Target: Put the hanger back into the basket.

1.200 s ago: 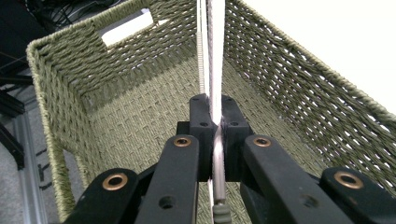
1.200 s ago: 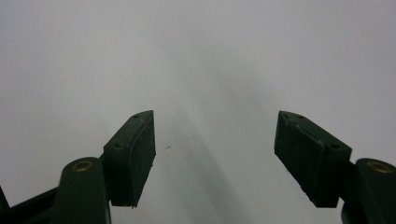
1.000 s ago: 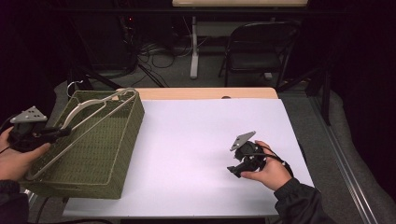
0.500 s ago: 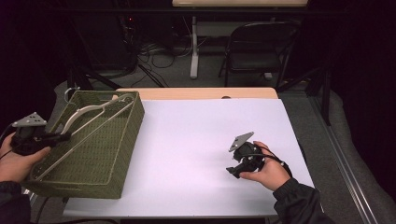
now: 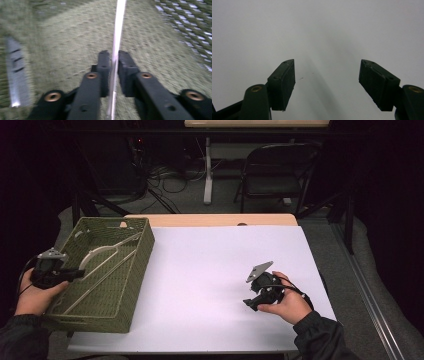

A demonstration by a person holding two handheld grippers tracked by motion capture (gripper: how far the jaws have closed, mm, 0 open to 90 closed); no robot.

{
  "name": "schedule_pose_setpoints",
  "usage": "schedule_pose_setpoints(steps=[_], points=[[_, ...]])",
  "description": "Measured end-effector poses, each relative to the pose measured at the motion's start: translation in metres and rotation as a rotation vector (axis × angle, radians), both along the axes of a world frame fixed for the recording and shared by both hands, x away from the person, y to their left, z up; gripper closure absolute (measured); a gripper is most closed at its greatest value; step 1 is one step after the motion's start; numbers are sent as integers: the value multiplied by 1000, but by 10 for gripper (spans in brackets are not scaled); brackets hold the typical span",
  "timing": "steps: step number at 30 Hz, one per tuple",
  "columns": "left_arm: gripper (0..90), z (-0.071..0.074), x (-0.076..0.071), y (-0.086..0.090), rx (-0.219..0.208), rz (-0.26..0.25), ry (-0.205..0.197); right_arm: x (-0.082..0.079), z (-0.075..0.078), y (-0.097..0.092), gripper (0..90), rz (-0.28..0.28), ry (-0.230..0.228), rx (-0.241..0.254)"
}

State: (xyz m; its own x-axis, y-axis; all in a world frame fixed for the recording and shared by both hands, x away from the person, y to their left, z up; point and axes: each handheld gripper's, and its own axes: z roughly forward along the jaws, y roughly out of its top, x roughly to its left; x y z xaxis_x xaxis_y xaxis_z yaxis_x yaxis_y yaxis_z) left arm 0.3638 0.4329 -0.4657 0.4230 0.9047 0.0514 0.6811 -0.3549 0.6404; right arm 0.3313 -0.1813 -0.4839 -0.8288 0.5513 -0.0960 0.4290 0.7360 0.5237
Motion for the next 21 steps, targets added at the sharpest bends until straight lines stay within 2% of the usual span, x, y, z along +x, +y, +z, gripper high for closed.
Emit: schedule_pose_setpoints(steps=[3,4,6,8,9,10,13,14,16,17,19,20,21], points=[[656,6,-4,2,60,53,-54,-1,0,-1,292,-11,-1,-3],[639,8,-5,4,64,64,-63,-1,0,-2,292,-5,-2,4],[592,13,-9,6,41,83,-84,-1,0,-3,292,-7,-4,7],[569,14,-10,7,41,83,-93,-2,1,-4,292,-9,-9,11],[548,19,-15,7,20,87,-108,-3,3,-5,292,-12,-3,-7],[532,21,-18,7,13,81,-112,-4,3,-5,292,-14,-20,-3],[488,26,-28,4,-16,73,-134,-7,4,-7,292,-13,-30,3],[473,28,-31,2,-27,74,-139,-8,4,-8,292,-14,-37,20],[450,31,-41,-3,-72,71,-151,-12,6,-11,292,-22,-37,2],[424,32,-44,-5,-80,70,-147,-15,7,-14,292,-28,-39,-2],[402,35,-56,-16,-83,57,-158,-20,7,-19,292,-48,-62,24],[395,35,-59,-20,-82,46,-159,-24,9,-23,292,-58,-55,14],[393,36,-65,-26,-79,30,-166,-26,7,-25,292,-70,-76,45]])
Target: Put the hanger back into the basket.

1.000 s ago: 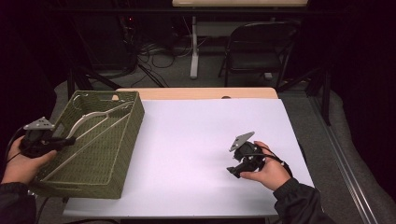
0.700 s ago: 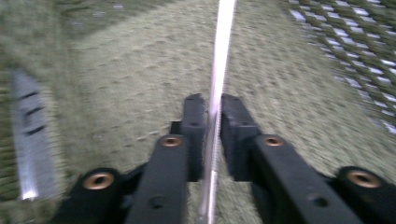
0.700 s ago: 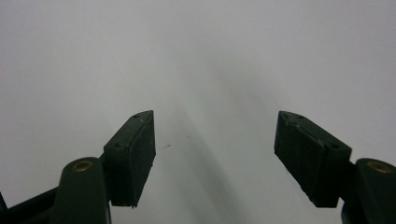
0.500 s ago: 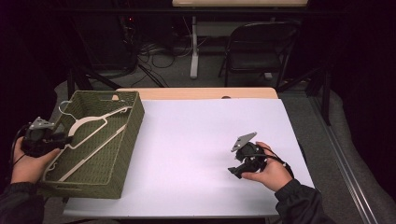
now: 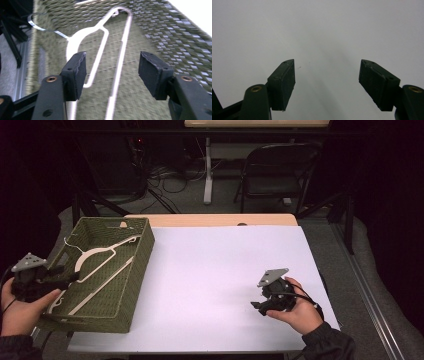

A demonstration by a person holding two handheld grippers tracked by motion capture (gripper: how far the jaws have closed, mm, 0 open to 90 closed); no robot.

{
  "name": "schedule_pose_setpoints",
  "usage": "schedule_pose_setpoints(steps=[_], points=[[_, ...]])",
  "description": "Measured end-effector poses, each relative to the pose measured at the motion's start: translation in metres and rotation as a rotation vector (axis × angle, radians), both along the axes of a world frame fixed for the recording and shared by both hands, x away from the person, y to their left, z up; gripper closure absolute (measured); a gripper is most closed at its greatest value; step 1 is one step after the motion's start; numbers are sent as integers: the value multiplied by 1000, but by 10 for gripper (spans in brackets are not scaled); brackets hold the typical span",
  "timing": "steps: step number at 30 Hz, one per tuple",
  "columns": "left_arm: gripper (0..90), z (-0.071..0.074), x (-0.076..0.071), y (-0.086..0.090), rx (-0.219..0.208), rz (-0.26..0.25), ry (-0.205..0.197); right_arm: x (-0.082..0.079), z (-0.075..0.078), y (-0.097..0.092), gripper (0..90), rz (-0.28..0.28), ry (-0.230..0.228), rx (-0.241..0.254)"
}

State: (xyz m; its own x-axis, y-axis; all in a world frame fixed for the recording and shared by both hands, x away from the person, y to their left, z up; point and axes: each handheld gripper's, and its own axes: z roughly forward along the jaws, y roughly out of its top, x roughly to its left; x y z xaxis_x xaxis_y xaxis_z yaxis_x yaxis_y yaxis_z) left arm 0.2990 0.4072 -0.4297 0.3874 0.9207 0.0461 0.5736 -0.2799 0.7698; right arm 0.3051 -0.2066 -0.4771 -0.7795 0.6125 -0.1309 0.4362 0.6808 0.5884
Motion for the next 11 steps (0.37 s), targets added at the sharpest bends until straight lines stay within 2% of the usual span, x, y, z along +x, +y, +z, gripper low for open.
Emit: schedule_pose_setpoints(steps=[1,5,9,11], points=[[393,0,-6,-8,-2,-16,-14,-4,2,-4,292,-19,12,-11],[394,-3,-23,-29,-45,-57,-37,-19,-2,-24,292,-83,-26,16],[405,-6,-34,-45,-75,-98,-55,-33,-6,-43,292,-143,-20,41],[410,-6,-37,-50,-76,-116,-61,-39,-8,-55,292,-187,-20,55]])
